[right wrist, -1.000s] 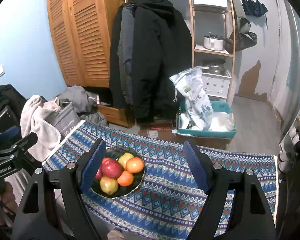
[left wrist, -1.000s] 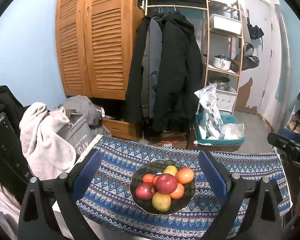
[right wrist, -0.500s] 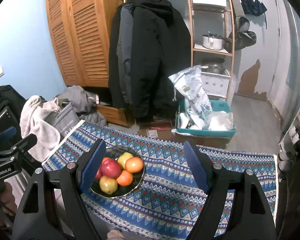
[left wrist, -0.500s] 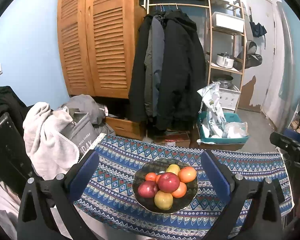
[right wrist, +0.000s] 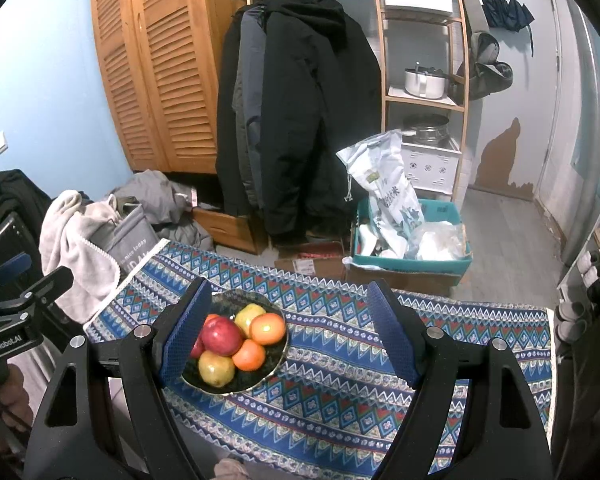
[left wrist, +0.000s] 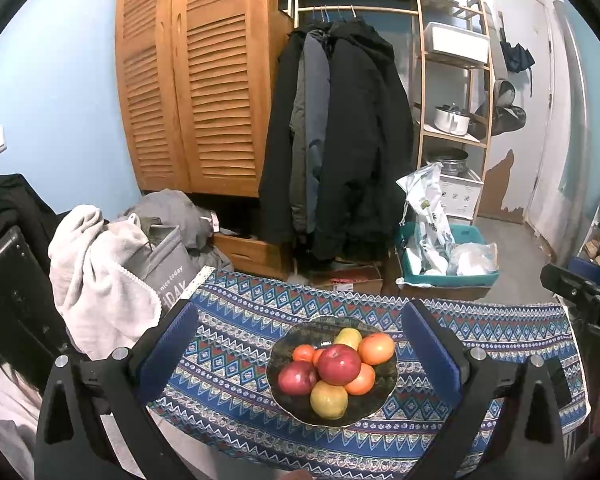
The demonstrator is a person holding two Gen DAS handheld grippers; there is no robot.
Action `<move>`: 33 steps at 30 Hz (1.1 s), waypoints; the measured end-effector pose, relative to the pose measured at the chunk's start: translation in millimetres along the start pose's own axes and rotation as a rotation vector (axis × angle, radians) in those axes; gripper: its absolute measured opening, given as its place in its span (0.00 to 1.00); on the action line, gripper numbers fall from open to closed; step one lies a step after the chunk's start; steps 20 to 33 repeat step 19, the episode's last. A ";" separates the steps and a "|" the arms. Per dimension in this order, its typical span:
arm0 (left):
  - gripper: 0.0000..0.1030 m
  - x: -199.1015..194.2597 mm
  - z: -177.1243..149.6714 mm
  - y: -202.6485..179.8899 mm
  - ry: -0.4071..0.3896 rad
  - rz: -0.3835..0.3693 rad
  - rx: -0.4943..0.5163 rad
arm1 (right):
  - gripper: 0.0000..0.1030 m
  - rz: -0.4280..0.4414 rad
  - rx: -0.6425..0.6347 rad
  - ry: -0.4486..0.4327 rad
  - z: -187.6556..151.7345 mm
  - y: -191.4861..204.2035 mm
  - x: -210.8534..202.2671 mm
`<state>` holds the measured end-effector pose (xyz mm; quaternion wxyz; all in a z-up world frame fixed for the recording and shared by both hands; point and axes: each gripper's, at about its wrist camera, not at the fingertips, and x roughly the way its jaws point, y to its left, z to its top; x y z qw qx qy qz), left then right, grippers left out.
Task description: Organize fruits
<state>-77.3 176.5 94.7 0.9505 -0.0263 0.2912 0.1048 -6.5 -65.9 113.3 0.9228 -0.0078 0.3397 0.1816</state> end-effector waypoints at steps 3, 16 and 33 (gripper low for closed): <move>1.00 0.2 0.2 -0.6 -0.002 0.002 0.003 | 0.77 -0.001 0.001 0.000 -0.2 0.0 -0.4; 1.00 1.4 -0.1 3.0 -0.004 0.001 0.003 | 0.77 -0.001 0.001 0.002 -0.2 -1.0 -0.2; 1.00 2.8 0.1 2.3 0.003 -0.004 0.008 | 0.77 0.000 0.002 0.002 0.2 -1.3 -0.3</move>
